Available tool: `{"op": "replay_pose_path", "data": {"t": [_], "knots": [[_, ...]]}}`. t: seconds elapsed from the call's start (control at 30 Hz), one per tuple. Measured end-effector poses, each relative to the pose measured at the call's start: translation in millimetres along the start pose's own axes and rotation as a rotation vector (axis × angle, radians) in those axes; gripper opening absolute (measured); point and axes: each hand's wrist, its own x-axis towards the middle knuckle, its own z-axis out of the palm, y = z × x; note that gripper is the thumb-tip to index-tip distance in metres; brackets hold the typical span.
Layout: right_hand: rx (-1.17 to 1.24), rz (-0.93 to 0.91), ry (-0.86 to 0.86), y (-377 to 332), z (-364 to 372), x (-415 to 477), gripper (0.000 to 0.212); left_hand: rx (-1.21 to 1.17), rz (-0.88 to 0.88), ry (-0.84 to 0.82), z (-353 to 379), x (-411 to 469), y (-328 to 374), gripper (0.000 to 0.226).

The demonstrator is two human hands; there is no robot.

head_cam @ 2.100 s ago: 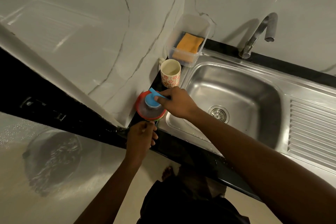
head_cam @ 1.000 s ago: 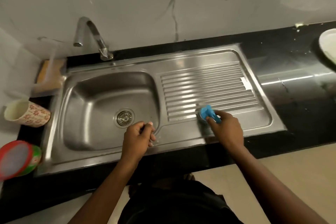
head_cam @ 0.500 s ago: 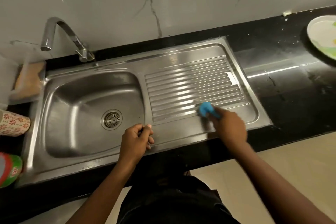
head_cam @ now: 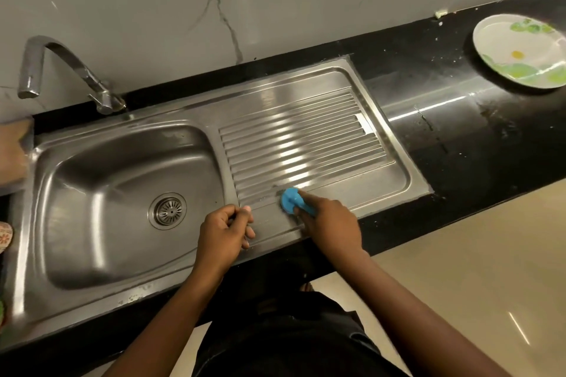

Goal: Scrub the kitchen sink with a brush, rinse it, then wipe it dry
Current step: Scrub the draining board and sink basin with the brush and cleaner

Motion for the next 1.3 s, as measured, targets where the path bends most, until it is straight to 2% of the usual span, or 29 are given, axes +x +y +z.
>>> {"op": "replay_pose_path", "data": {"t": [0.07, 0.2, 0.33, 0.4, 0.47, 0.6, 0.67, 0.73, 0.87, 0.97, 1.07, 1.13, 1.2, 1.3], "knots": [[0.005, 0.032, 0.034, 28.1, -23.6, -3.9, 0.050, 0.001, 0.004, -0.003, 0.6, 0.8, 0.3, 0.030], [-0.063, 0.236, 0.206, 100.2, -87.5, 8.8, 0.044, 0.001, -0.002, -0.005, 2.7, -3.2, -1.9, 0.030], [-0.007, 0.364, 0.309, 105.9, -103.0, 26.7, 0.040, 0.014, -0.001, -0.027, 8.4, -7.9, -1.4, 0.029], [0.093, 0.335, 0.266, 80.2, -81.6, 25.7, 0.034, 0.024, 0.010, -0.036, 13.4, -9.0, 0.4, 0.029], [0.155, 0.223, 0.173, 48.1, -49.4, 16.4, 0.035, 0.035, 0.015, -0.045, 19.9, -8.8, 2.8, 0.029], [0.054, 0.051, 0.048, 21.6, -20.8, -9.8, 0.048, 0.046, 0.020, -0.042, 32.0, -6.5, 7.2, 0.030], [-0.011, 0.077, 0.062, 45.5, -40.4, -13.7, 0.047, 0.040, 0.020, -0.036, 35.7, -5.8, 8.2, 0.030], [-0.078, 0.183, 0.122, 85.6, -71.1, -5.8, 0.042, 0.030, 0.019, -0.036, 39.9, -6.3, 7.6, 0.030], [-0.083, 0.330, 0.252, 131.6, -121.4, 15.2, 0.041, 0.040, 0.022, -0.049, 49.9, -10.9, 7.8, 0.030], [0.025, 0.362, 0.167, 101.8, -108.0, 7.4, 0.037, 0.030, 0.024, -0.045, 55.6, -13.5, 8.2, 0.029], [0.150, 0.277, -0.011, 48.7, -64.0, -13.1, 0.040, 0.029, 0.020, -0.046, 61.5, -13.2, 9.2, 0.029], [0.121, 0.191, -0.089, 17.6, -39.1, -18.0, 0.047, 0.046, 0.023, -0.047, 67.2, -12.5, 11.7, 0.029], [0.055, 0.127, -0.136, 4.3, -36.7, -18.6, 0.045, 0.053, 0.027, -0.047, 71.6, -11.0, 14.9, 0.028], [-0.017, 0.148, -0.126, 34.2, -67.7, -17.1, 0.041, 0.030, 0.027, -0.051, 72.8, -7.5, 19.7, 0.029]]}}
